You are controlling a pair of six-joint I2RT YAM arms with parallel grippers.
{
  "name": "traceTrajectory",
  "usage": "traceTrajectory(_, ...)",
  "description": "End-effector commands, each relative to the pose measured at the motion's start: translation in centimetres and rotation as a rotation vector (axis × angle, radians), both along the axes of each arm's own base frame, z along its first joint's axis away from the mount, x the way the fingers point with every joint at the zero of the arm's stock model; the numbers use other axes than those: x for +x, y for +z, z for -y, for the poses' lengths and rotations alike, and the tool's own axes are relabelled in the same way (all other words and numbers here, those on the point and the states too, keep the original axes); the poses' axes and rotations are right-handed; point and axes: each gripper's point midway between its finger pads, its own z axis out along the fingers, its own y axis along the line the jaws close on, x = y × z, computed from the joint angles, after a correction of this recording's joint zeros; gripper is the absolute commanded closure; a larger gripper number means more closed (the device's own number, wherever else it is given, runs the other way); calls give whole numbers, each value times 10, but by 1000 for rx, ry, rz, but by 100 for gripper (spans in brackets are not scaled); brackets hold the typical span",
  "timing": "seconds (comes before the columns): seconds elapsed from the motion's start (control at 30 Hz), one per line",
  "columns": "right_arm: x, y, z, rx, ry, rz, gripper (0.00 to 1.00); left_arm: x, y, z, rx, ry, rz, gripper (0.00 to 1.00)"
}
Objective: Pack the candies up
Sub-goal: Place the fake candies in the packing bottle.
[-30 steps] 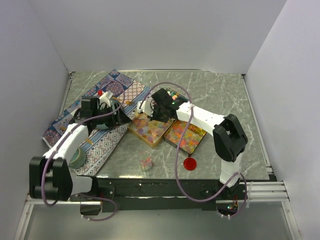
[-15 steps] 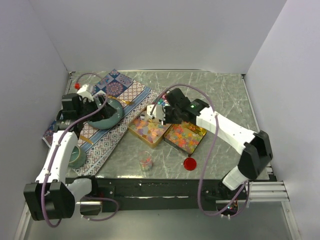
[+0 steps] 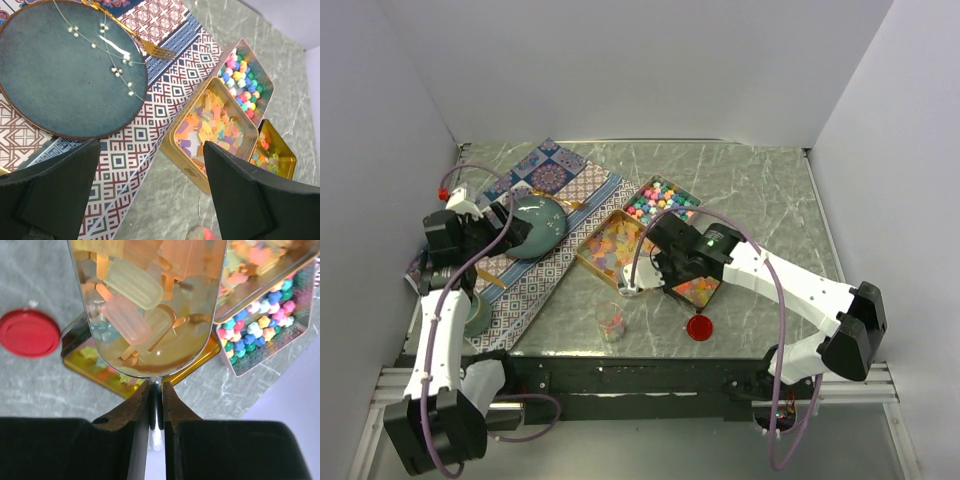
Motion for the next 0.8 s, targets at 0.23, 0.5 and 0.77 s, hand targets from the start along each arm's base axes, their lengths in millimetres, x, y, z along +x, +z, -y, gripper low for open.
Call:
traceTrajectory(0.23,-5,16,-11,-144,115,71,100,-16,-1,7,-20,-5,96,9)
traceTrajectory(0.5,-3,24,-17,-258,185,131,100,-24,-1,12,-31,-17,142,9)
traceTrajectory(0.77,2,34,-20,-379,256,193,100,-30,6,14,-23,-22,201,7)
